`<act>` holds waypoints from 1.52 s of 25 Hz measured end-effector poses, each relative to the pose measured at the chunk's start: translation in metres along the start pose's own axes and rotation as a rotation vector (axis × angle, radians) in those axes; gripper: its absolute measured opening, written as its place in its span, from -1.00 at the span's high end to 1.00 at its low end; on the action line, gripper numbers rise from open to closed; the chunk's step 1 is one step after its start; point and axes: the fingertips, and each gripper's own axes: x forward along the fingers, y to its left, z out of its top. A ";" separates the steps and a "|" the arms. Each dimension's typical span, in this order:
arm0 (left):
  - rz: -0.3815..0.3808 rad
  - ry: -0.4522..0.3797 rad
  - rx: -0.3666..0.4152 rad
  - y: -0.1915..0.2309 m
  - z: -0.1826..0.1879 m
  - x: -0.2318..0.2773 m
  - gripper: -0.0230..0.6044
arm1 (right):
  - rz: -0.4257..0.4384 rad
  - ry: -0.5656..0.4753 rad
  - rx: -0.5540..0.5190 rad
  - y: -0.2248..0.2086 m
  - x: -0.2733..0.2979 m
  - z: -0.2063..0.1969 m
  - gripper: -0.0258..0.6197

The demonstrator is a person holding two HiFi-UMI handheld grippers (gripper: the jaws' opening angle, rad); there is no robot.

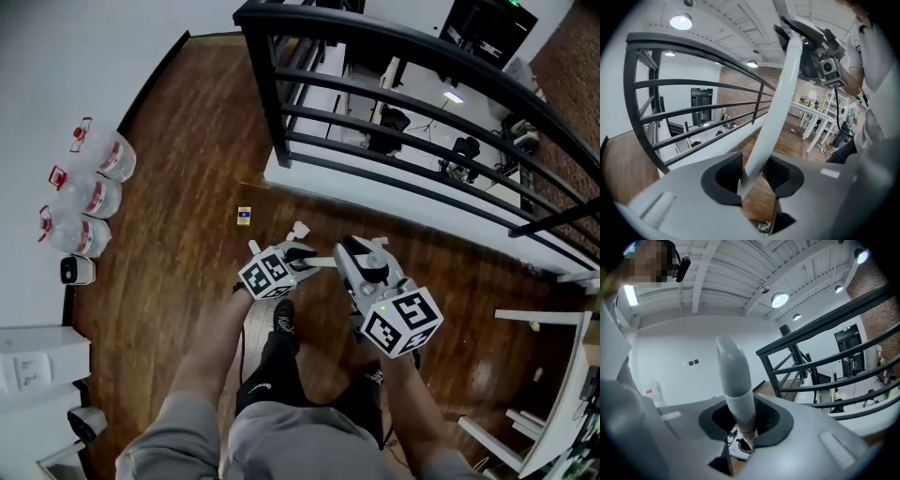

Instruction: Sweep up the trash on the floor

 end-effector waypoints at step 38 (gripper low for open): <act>-0.271 0.149 0.107 0.187 -0.047 0.044 0.48 | -0.354 0.023 0.195 -0.114 0.155 -0.048 0.73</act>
